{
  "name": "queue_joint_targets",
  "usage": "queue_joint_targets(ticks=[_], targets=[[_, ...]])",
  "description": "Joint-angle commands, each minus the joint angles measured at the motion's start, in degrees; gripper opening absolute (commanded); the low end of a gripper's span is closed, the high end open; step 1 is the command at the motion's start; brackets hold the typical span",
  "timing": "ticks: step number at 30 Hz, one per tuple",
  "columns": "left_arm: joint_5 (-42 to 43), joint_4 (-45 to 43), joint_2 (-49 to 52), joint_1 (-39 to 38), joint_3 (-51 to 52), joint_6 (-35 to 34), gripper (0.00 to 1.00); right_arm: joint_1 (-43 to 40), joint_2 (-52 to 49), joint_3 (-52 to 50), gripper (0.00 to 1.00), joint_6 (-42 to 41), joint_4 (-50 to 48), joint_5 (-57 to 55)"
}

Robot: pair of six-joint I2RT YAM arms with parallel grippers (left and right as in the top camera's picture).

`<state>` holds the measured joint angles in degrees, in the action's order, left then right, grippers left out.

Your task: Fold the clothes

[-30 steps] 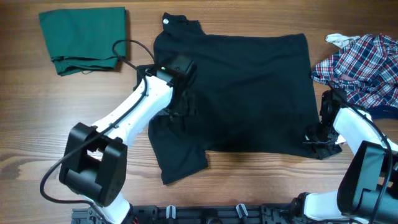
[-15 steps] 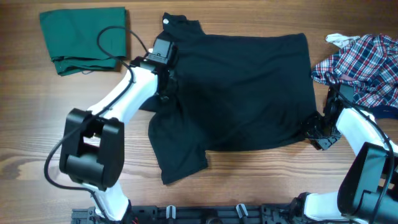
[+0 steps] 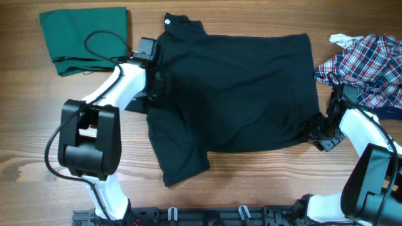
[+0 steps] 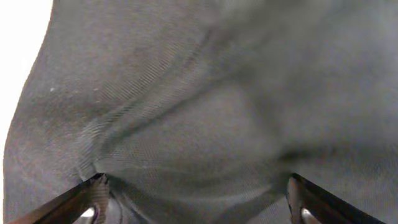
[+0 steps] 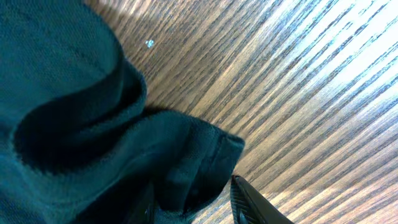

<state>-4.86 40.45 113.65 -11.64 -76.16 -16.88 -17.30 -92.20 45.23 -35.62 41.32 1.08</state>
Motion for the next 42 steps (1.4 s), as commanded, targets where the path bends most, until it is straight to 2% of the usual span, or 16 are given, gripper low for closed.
queue_joint_targets(ticks=[1,3,9,14,16,18,20,22,24,26,27,28,29,31,35,42], targets=[[-1.2,-1.0,0.7,3.9,-0.7,4.6,0.96,0.5,-2.2,-1.7,0.39,1.1,0.3,1.3],[-1.2,-1.9,0.7,5.8,-0.7,4.7,1.00,0.5,-2.2,-1.7,0.40,1.1,0.2,1.3],[-0.6,-1.2,-2.0,5.4,-0.7,6.2,1.00,0.5,-2.2,-1.7,0.41,1.1,0.2,1.4],[-0.6,-0.1,-14.4,1.8,-0.7,5.7,1.00,0.5,-2.2,-1.7,0.46,1.2,0.0,1.3],[-0.6,1.5,-23.1,0.0,-0.7,5.3,1.00,0.6,-2.2,-1.7,0.47,1.5,0.1,1.4],[-0.3,4.6,-28.4,-1.4,-0.7,2.1,1.00,0.6,-2.2,-1.7,0.47,2.3,0.0,1.4],[3.6,10.2,-31.2,-2.8,-0.7,-1.1,1.00,0.6,-2.2,-1.7,0.48,2.3,-0.2,1.4],[9.7,19.6,-30.5,-4.8,-0.2,-5.7,0.97,0.6,-2.2,-1.7,0.48,2.6,-0.3,1.4],[10.4,22.7,-29.4,-6.4,2.0,-7.8,0.87,0.6,-2.2,-1.7,0.48,2.7,-0.4,1.4],[10.4,21.5,-28.7,-7.6,5.7,-8.5,0.72,0.6,-2.2,-1.7,0.48,2.6,-0.6,1.4],[10.7,19.5,-28.2,-8.3,8.9,-9.8,0.55,0.6,-2.2,-1.7,0.48,2.6,-0.6,1.4],[11.4,18.0,-27.7,-8.7,11.0,-9.8,0.50,0.6,-2.2,-1.7,0.48,2.7,-0.6,1.4],[12.4,15.4,-27.0,-8.8,14.0,-9.8,0.40,0.6,-2.2,-1.7,0.48,2.7,-0.5,1.4],[13.0,11.1,-25.6,-8.8,17.5,-9.7,0.30,0.6,-2.2,-1.7,0.48,2.7,-0.6,1.4],[13.0,3.0,-21.4,-8.8,21.8,-9.7,0.16,0.6,-2.2,-1.7,0.48,2.7,-0.6,1.6],[12.8,0.5,-11.4,-8.8,22.0,-9.5,0.04,0.6,-2.2,-1.7,0.48,2.8,-0.5,1.6]])
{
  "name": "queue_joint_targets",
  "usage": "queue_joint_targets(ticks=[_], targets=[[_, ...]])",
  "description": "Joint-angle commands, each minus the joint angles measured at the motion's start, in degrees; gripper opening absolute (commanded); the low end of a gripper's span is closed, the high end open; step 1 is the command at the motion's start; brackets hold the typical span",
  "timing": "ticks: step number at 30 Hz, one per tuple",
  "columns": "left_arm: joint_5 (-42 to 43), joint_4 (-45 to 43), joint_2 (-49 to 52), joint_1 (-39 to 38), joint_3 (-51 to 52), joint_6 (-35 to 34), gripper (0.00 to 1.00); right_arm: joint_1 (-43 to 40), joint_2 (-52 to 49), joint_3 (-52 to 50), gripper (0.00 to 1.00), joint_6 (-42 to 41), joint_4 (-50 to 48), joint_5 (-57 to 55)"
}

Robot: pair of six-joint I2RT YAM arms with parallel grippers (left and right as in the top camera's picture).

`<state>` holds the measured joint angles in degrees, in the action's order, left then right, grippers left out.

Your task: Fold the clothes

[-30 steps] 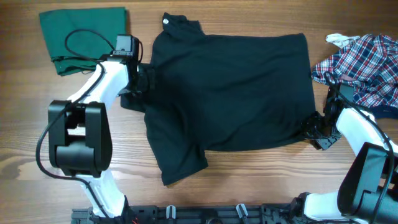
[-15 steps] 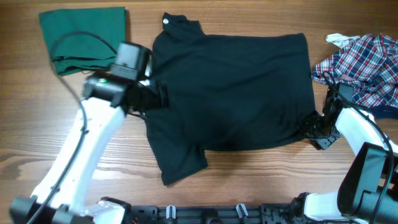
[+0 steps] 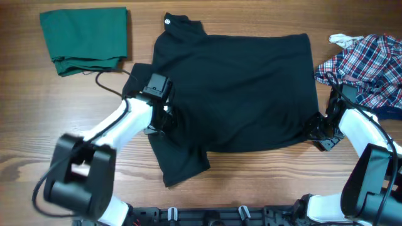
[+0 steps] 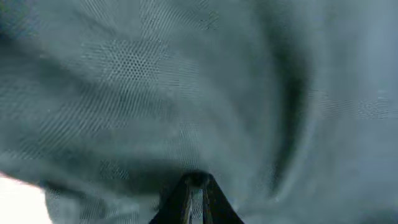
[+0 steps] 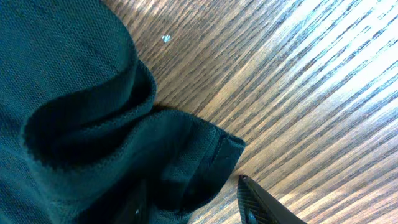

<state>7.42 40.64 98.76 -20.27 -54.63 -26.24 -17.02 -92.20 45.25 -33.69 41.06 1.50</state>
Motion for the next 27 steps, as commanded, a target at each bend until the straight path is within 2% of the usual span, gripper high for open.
queue_joint_targets(ticks=[1,5,9,16,20,21,22,23,24,27], targets=[[0.5,1.2,4.5,-0.2,0.5,-0.2,0.04,0.3,-2.2,-1.8,0.48,1.1,-0.3,1.2],[0.5,6.3,5.1,-0.2,0.5,-0.5,0.04,0.3,-2.2,-1.8,0.48,1.2,-0.4,1.2],[-3.2,11.2,5.1,-0.1,0.5,-4.2,0.04,0.3,-2.2,-1.8,0.48,1.2,-0.4,1.2],[-3.6,14.9,4.9,-0.1,0.5,-4.5,0.04,0.3,-2.2,-1.8,0.48,0.7,-0.5,1.2],[-7.6,15.0,1.3,-0.1,-0.7,-4.5,0.04,0.3,-2.2,-1.8,0.50,0.6,-0.7,1.2],[-8.3,15.2,-0.2,-0.1,-1.2,-4.5,0.09,0.3,-2.2,-1.8,0.51,0.5,-0.7,1.2],[-8.6,15.4,-2.6,-0.1,-1.7,-4.5,0.23,0.3,-2.2,-1.8,0.52,0.5,-0.7,1.2],[-8.6,15.4,-5.1,-0.1,-2.2,-4.2,0.44,0.3,-2.2,-1.8,0.53,0.5,-0.7,1.2],[-8.7,15.4,-7.7,-0.1,-2.6,-4.2,0.54,0.3,-2.1,-1.7,0.54,0.5,-0.7,1.1],[-9.7,14.1,-15.7,-0.1,-4.0,-3.6,0.63,0.3,-0.8,-0.9,0.58,0.5,0.0,1.1]])
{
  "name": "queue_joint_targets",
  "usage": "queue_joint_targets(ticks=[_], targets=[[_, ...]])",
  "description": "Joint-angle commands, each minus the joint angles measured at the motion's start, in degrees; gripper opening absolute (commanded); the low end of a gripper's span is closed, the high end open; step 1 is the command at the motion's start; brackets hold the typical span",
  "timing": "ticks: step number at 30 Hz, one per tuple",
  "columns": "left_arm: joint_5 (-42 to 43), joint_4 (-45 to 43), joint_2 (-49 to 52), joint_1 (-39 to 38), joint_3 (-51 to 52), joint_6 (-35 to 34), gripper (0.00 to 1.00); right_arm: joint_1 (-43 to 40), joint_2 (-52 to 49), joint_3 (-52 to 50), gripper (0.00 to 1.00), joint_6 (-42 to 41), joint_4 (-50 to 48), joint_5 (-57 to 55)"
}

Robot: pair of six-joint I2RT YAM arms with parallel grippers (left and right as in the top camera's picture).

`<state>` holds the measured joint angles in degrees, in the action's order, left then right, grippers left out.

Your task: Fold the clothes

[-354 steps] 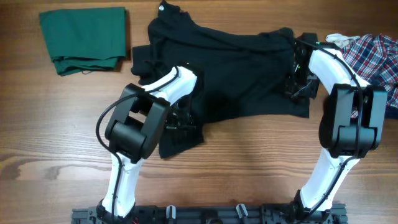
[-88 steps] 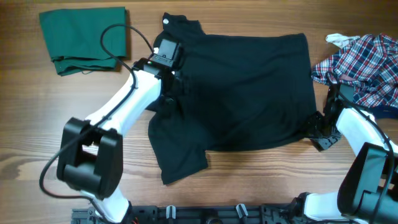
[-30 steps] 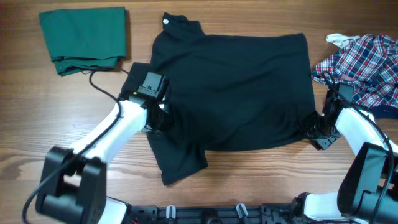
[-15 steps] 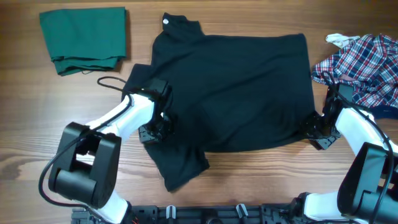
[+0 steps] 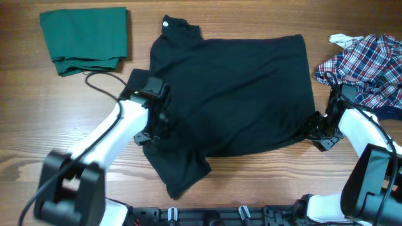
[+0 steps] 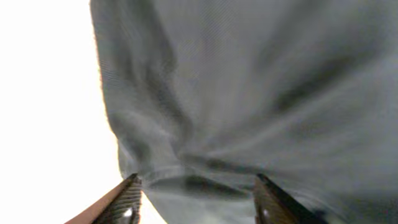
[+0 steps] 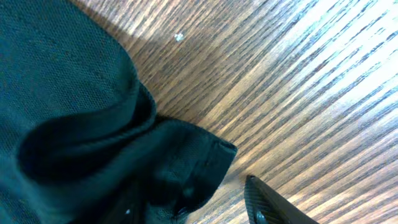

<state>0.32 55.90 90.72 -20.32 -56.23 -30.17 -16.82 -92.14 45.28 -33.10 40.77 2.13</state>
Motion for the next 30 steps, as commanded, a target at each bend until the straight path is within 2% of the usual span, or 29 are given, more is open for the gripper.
queue_joint_targets(ticks=[1,2,3,5,6,8,12,15,17,18,20,21,22,23,28,29,30], targets=[[-2.6,-2.8,-10.6,-0.1,-2.6,1.7,0.66,0.1,0.3,0.2,0.58,-0.3,1.0,0.5],[-2.6,-4.5,-12.6,-0.1,-2.7,2.7,0.70,0.1,1.4,0.9,0.58,-0.3,1.7,0.5],[-3.3,-8.4,-15.6,-0.1,-2.7,3.0,0.81,0.1,3.5,2.4,0.59,-0.3,3.0,0.5],[-3.4,-15.3,-17.5,-0.1,-2.7,3.0,0.84,0.1,6.4,4.3,0.60,0.0,4.3,0.3],[-3.4,-18.3,-17.6,-0.1,-2.7,3.5,0.87,0.1,8.0,5.1,0.64,0.0,4.6,0.3],[-3.4,-25.4,-16.4,-0.1,-2.7,6.7,0.93,0.1,10.9,5.7,0.82,0.3,4.3,0.5],[-3.4,-39.9,-9.0,0.0,-2.7,12.1,0.99,0.1,14.4,5.8,0.94,6.5,1.4,4.0],[-3.4,-54.0,-0.3,1.3,-2.7,13.3,0.98,0.1,15.5,5.8,0.94,10.8,-3.7,16.2],[-3.4,-63.2,5.2,2.6,-2.7,13.3,0.95,0.1,15.5,5.8,0.86,12.8,-7.1,24.9],[-3.4,-66.6,7.2,3.1,-2.7,13.2,0.86,0.1,15.5,5.8,0.74,13.0,-8.1,26.7],[-3.4,-71.6,11.9,4.4,-2.7,13.2,0.45,0.1,15.5,5.8,0.35,12.0,-8.6,26.6],[-3.4,-73.2,13.6,5.1,-2.7,13.0,0.32,0.1,15.5,5.8,0.31,12.0,-8.5,26.2],[-3.4,-74.5,15.2,5.8,-2.7,13.0,0.14,0.1,15.5,5.8,0.27,12.0,-8.4,25.7],[-3.4,-75.7,16.5,6.5,-2.7,13.0,0.04,0.1,15.5,5.8,0.26,12.0,-8.3,25.3],[-3.2,-76.9,20.8,8.5,-4.6,13.0,0.04,0.1,15.5,5.8,0.25,12.0,-5.6,19.9],[-3.2,-76.7,22.1,8.5,-5.4,13.1,0.04,0.1,15.5,5.8,0.31,11.8,-4.1,15.7],[-3.2,-76.3,22.9,8.5,-6.0,13.1,0.04,0.1,15.5,5.8,0.50,10.8,-2.7,12.1]])
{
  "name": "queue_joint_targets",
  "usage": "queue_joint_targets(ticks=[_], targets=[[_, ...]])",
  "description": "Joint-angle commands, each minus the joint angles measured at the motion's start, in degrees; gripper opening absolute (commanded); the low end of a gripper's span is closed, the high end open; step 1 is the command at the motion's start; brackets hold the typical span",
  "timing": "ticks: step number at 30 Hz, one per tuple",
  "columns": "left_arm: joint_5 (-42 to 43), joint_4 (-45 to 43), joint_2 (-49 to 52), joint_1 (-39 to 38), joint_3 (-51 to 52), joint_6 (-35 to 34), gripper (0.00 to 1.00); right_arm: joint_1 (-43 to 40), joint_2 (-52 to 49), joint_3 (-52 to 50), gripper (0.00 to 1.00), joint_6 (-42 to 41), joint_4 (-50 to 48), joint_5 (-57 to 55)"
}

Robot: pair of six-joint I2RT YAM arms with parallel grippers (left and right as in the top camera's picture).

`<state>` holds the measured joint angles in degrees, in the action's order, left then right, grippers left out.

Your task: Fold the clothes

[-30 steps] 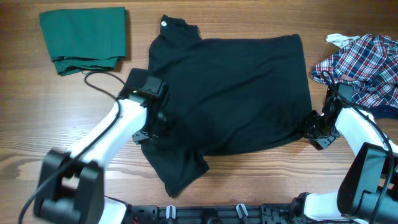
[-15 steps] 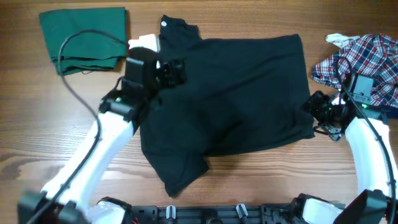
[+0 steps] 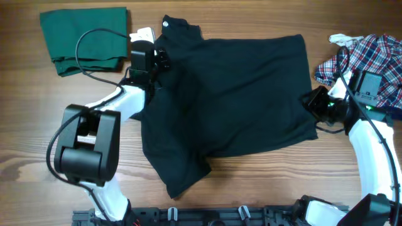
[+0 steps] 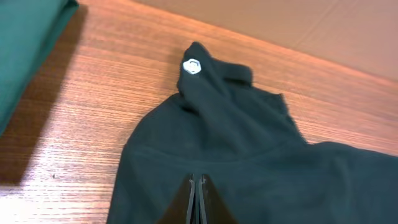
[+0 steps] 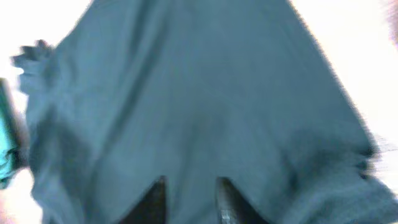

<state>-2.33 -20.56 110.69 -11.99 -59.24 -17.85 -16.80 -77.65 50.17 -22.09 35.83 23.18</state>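
Note:
A black shirt (image 3: 239, 88) lies spread on the wooden table, its collar (image 3: 171, 24) at the top left; the collar (image 4: 199, 68) with its white tag also shows in the left wrist view. My left gripper (image 3: 157, 61) sits at the shirt's left shoulder. Its fingers (image 4: 198, 182) are shut, tips against the flat fabric, with no cloth seen between them. My right gripper (image 3: 312, 100) hovers over the shirt's right edge. In the blurred right wrist view it (image 5: 189, 183) is open, with only black shirt (image 5: 199, 93) below.
A folded green cloth (image 3: 85, 37) lies at the top left, with the left arm's cable looping over it. A crumpled plaid shirt (image 3: 367, 53) sits at the right edge, behind the right arm. Bare wood (image 3: 38, 138) surrounds the shirt.
My left gripper moved from the shirt's lower left side up to the left shoulder and went from open to shut. My right gripper left the lower right corner and rose to the right edge.
First my left gripper stood open on the shirt's left side while the right kept its fingers round the lower right corner. Then the left was shut lower down, then open there. Now it is shut at the shoulder and the right is off the corner.

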Motion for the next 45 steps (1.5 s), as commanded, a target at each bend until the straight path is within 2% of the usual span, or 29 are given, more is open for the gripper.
queue_joint_targets(ticks=[1,2,3,20,31,35,38,39,40,41,43,44,45], targets=[[-0.5,0.6,3.6,0.2,-3.4,0.7,0.04,0.0,1.0,0.9,0.61,-1.0,3.7,-12.1],[-0.5,0.6,4.2,0.2,-3.7,0.7,0.04,0.0,1.0,0.9,0.70,-1.0,4.7,-14.0],[-0.5,0.6,4.5,0.2,-3.8,0.7,0.04,0.0,1.0,0.9,0.71,-0.9,5.3,-14.8],[-0.8,1.8,11.6,1.4,-3.8,0.7,0.04,0.1,1.0,0.9,0.73,-0.4,8.5,-14.2],[-2.7,4.2,11.8,7.0,-3.8,0.8,0.04,0.1,1.0,0.9,0.74,-0.4,9.0,-14.3],[-2.7,2.7,11.6,7.0,-4.8,4.2,0.08,0.1,1.0,0.9,0.74,-0.4,9.3,-14.3],[-2.7,6.8,9.8,7.0,-7.6,4.2,0.08,0.1,1.0,0.9,0.74,-0.4,10.1,-14.4],[-2.7,10.3,7.4,6.8,-9.1,4.2,0.11,0.1,1.0,0.9,0.77,-0.4,10.1,-14.4],[-2.7,12.6,5.0,6.6,-9.9,4.2,0.20,0.1,1.0,0.9,0.78,-0.4,10.1,-14.4],[-2.7,14.9,2.0,6.1,-10.4,4.2,0.37,0.0,1.0,0.9,0.78,-0.4,10.1,-14.4],[-2.7,19.3,-4.2,5.0,-10.9,4.2,0.54,0.1,1.0,0.9,0.79,-0.4,10.3,-14.4],[-2.6,22.8,-8.3,4.0,-10.9,4.1,0.68,0.1,1.0,0.9,0.79,-0.2,10.4,-14.1],[-1.3,28.9,-13.4,2.6,-10.9,3.9,0.72,0.1,1.0,0.9,0.80,0.8,10.8,-13.4]])
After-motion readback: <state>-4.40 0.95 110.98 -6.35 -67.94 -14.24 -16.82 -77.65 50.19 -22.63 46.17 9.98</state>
